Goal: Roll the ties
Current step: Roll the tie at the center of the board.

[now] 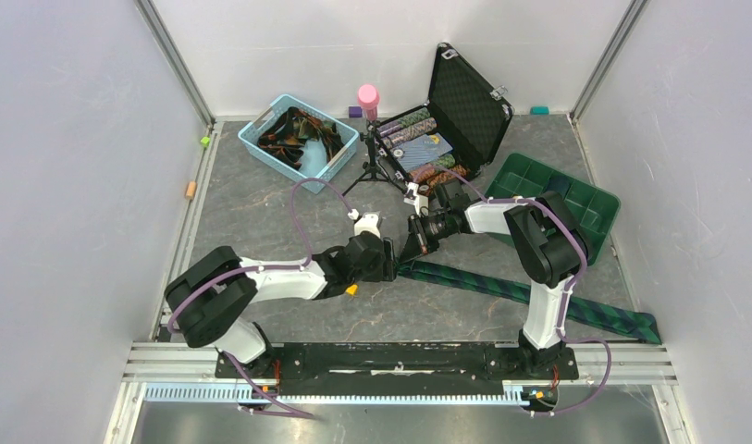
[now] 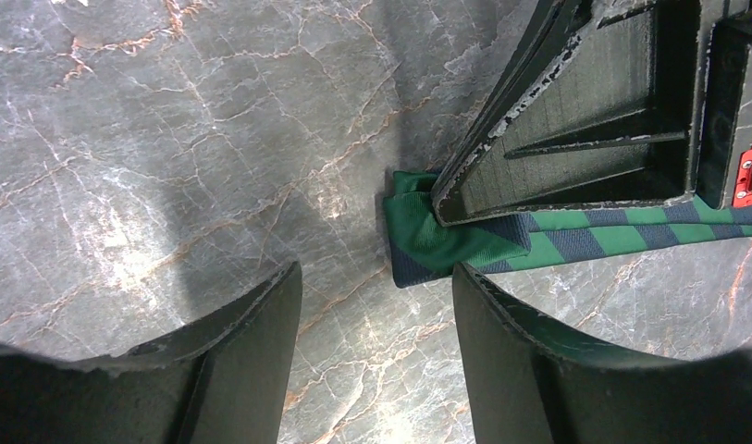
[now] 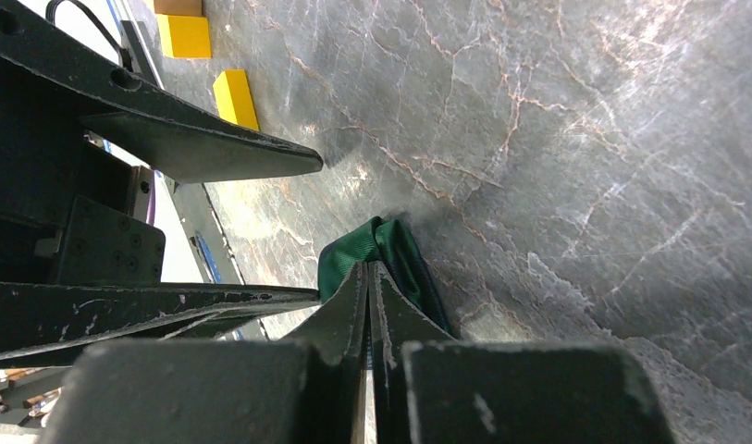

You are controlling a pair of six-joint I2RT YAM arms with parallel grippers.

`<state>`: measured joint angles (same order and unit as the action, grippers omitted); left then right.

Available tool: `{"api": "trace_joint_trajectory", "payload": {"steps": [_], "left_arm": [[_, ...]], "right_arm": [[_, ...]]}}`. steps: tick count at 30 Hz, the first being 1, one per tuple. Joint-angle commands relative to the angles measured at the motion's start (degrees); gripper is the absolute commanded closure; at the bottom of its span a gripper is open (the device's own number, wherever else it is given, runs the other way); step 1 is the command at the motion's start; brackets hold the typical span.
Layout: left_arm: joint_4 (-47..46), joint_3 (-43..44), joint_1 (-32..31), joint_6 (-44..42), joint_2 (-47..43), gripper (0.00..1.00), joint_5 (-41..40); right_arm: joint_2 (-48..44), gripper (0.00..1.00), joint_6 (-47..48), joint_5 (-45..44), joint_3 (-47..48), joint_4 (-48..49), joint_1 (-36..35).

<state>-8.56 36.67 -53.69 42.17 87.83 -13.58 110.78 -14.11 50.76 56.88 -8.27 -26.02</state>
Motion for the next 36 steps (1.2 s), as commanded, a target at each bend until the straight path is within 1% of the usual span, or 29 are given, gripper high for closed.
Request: {"api": "trace_joint_trajectory", "payload": {"steps": [1,4,6,9,10,13,16,22,28,32,36], "left_arm": [[-2.08,1.47,0.28,2.0,0.1,0.34,-2.06],[-2.77,1.04,0.26,2.03,-0.47,0.36,-2.06],[-4.87,-0.28,0.25,2.04,-1.52,0.37,-1.94],[-6.56,-1.21,0.34,2.38,-2.53,0.37,-2.52],[-6.48,-1.09,0.36,2.39,-2.45,0.35,-2.6],[-6.47,-0.17,0.34,2.39,-1.2,0.32,-2.12],[-6.06,0.84,0.34,2.39,0.87,0.32,-1.58],[-5.56,1.51,0.18,1.64,3.21,0.37,0.39],[-5.51,1.28,0.08,1.07,4.43,0.38,1.09],[-4.97,1.49,0.09,0.81,5.22,0.38,1.21],[-4.89,1.28,0.0,0.81,5.75,0.38,1.34]], "right_arm": [[1.07,0.97,1.63,-6.11,-1.52,-0.43,-0.17],[1.27,0.97,1.7,-6.09,-1.42,-0.43,-0.17],[1.25,0.98,1.63,-6.09,-1.48,-0.43,-0.17],[1.35,0.98,1.7,-6.07,-1.55,-0.46,-0.17],[1.21,0.98,1.66,-6.11,-1.59,-0.43,-0.13],[1.36,0.98,1.67,-6.18,-1.6,-0.41,-0.17],[1.34,0.98,1.57,-6.2,-1.6,-0.49,-0.17],[1.1,0.98,1.48,-6.2,-1.51,-0.43,-0.13],[0.75,0.97,0.97,-6.12,-1.44,-0.1,-0.15],[-0.87,0.94,-0.92,-5.68,-1.68,2.23,-0.17],[-4.39,0.84,-3.62,-5.11,-2.17,5.7,-0.17]]}}
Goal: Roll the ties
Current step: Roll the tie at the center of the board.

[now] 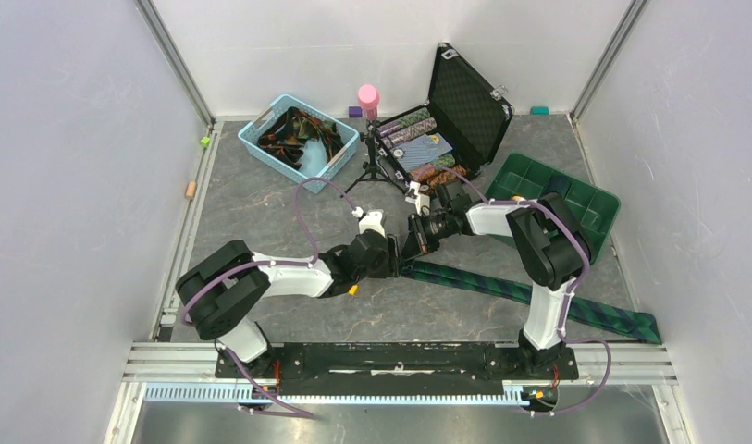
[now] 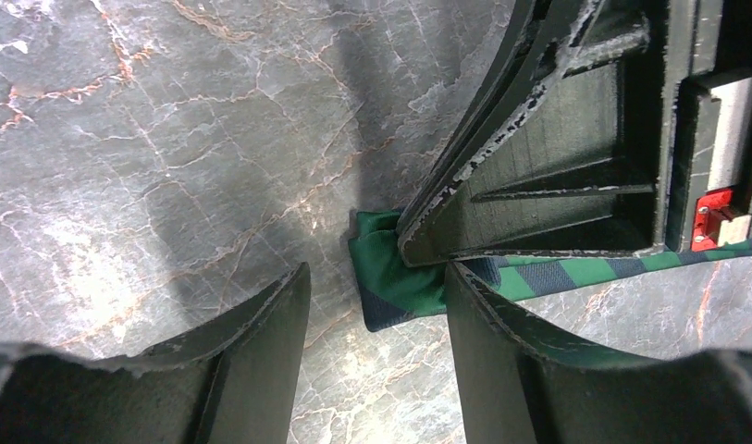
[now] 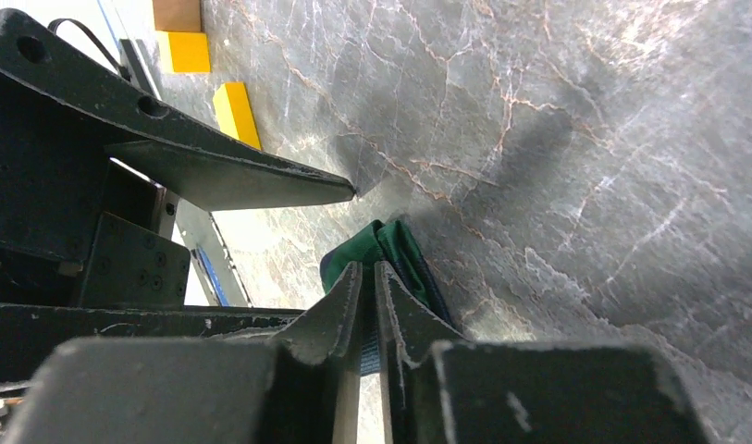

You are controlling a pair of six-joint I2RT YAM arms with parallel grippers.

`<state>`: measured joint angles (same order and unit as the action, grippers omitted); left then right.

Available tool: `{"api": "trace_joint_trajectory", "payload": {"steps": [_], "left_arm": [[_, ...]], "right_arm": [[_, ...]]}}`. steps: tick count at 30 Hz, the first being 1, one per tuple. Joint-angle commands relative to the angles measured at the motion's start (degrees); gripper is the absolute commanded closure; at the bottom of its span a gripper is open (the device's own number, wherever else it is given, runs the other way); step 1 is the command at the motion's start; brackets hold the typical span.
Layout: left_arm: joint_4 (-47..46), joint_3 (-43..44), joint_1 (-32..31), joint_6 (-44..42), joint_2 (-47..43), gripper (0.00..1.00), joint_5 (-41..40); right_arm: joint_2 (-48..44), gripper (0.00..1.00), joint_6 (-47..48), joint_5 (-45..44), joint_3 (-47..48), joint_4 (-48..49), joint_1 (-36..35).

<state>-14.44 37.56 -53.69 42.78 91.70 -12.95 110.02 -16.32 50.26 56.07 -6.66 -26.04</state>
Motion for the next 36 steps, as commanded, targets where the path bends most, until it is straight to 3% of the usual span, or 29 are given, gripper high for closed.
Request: {"api": "trace_joint_trajectory", "payload": {"steps": [1,6,16,36], "left_arm": [[0.99,0.32,-0.01,0.25,1.98,0.38,0.71],[0.99,0.18,-0.01,0.28,2.12,0.39,0.9],[1.17,0.03,-0.09,-0.15,2.22,0.4,1.0],[1.25,-0.08,-0.32,-0.37,1.42,0.41,0.63]], "right_arm": [[-4.63,0.83,-2.19,-4.84,-1.65,5.21,-0.13],[-10.35,0.82,-5.82,-6.84,-3.95,9.1,-0.03],[-15.62,0.99,-10.17,-10.71,-10.52,11.58,0.03],[-17.58,1.0,-10.58,-13.65,-18.04,13.22,-0.21]]}}
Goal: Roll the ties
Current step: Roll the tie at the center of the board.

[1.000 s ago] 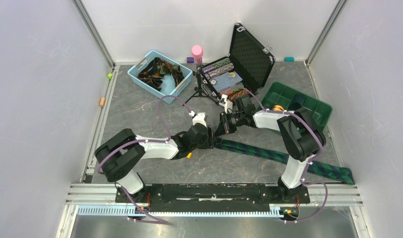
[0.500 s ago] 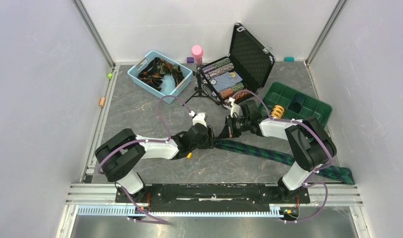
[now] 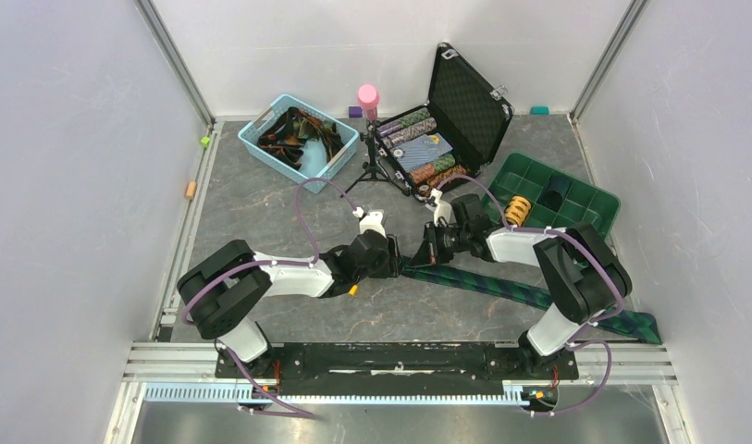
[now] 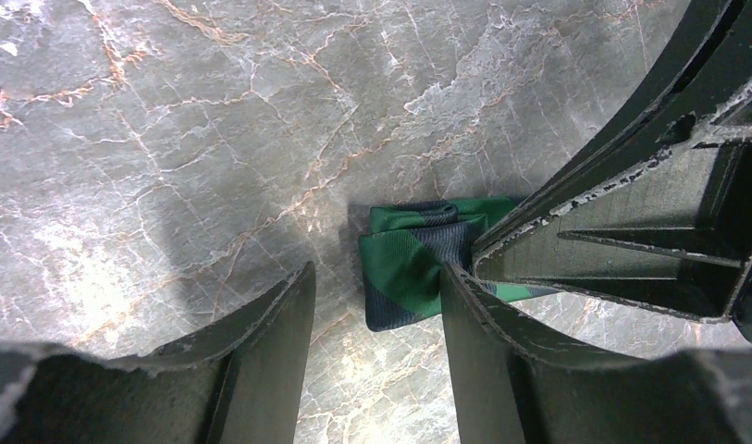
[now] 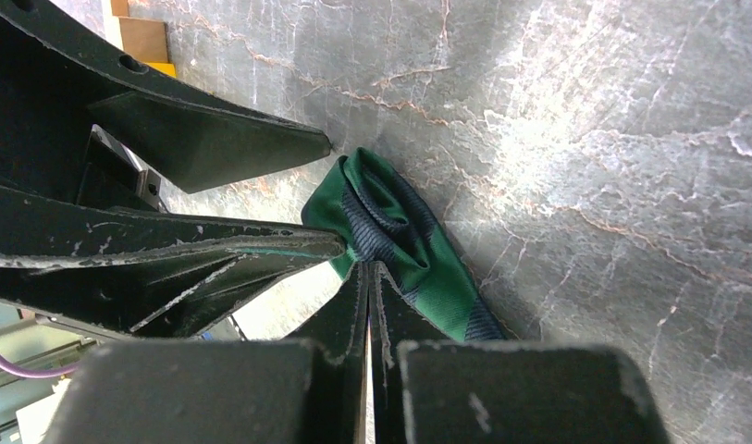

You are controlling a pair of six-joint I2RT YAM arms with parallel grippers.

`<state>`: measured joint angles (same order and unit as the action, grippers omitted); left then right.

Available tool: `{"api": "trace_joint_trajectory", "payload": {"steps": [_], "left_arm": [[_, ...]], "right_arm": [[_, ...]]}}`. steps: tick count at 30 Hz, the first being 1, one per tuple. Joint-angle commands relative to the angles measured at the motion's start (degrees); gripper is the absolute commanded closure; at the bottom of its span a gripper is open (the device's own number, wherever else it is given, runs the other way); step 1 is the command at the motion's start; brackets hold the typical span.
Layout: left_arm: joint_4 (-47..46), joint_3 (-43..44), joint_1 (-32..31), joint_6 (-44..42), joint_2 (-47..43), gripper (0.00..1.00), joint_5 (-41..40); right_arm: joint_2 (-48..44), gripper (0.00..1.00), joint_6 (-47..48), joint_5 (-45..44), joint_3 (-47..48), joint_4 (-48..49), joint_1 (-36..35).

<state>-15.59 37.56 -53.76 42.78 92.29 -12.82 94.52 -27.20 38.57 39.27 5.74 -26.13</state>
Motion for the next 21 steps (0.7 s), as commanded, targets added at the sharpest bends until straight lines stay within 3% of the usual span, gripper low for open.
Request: {"api": "trace_joint_trajectory", "payload": {"steps": [1,9,21], "left_arm": [[2.49,-0.01,-0.29,-0.42,0.8,0.41,0.42],[0.51,0.05,-0.3,-0.62,-0.45,0.35,2.61],[-4.69,-0.78,-0.29,0.15,1.92,0.37,6.26]], "right_arm": [[-2.3,1.0,0.31,-2.15,-1.44,0.84,-0.12],[-2.82,1.0,0.66,-2.94,-2.96,1.14,-0.23],[-1.93,1.0,0.39,-3.14,-3.58,2.33,-0.21]]}}
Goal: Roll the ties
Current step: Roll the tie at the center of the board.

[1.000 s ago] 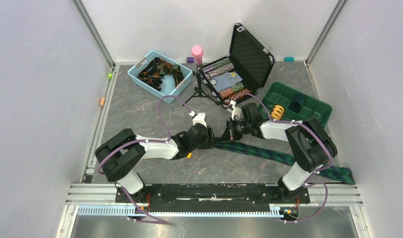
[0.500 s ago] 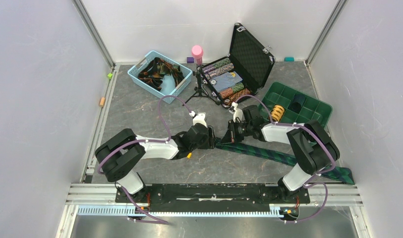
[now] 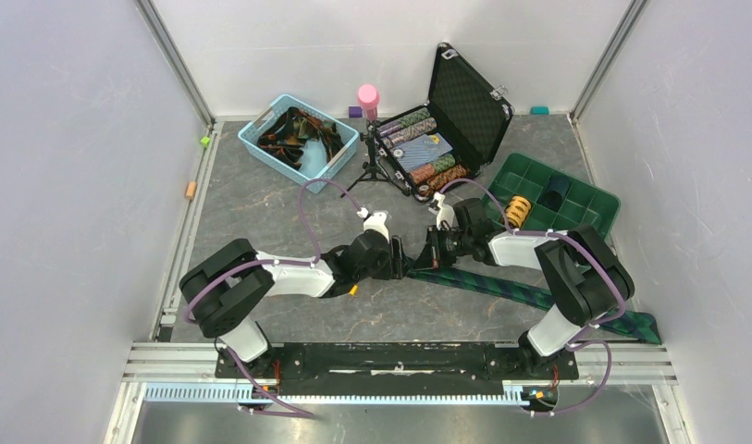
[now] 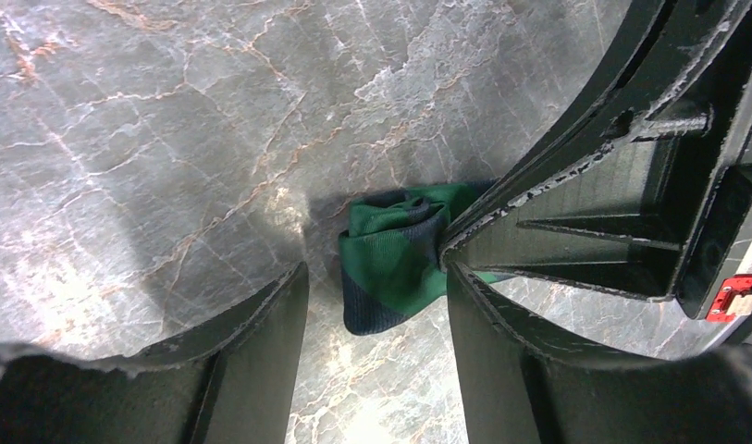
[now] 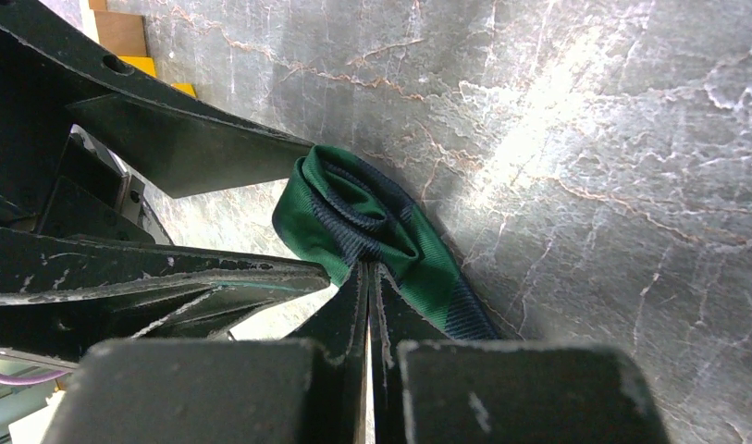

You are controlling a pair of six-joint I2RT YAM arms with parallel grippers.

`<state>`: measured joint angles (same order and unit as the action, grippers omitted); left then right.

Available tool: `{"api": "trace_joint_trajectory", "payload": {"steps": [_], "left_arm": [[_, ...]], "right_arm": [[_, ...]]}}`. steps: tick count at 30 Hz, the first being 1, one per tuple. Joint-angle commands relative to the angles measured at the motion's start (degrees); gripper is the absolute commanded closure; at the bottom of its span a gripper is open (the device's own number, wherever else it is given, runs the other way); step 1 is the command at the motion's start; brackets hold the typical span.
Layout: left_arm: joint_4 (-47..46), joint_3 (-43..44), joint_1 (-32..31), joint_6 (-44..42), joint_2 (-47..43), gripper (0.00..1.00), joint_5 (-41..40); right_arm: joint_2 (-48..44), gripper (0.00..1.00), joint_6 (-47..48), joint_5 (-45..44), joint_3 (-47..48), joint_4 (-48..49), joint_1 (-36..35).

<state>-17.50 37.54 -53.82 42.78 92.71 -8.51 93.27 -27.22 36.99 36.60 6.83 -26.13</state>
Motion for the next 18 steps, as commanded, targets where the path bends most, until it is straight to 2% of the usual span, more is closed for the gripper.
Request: {"api": "trace_joint_trajectory", "payload": {"steps": [1,13,18], "left_arm": [[-3.26,-0.81,-0.23,0.19,1.82,0.37,2.16],[-10.23,-3.45,0.38,1.76,4.05,0.44,5.27],[-11.67,-4.29,0.78,1.45,3.72,0.56,6.36]], "right_arm": [[-0.63,1.0,0.46,-1.52,-0.97,1.18,-0.23],[-0.05,1.0,0.78,-1.56,-0.91,1.07,-0.18],[0.14,1.0,0.94,-1.82,-0.92,0.94,-0.23]]}}
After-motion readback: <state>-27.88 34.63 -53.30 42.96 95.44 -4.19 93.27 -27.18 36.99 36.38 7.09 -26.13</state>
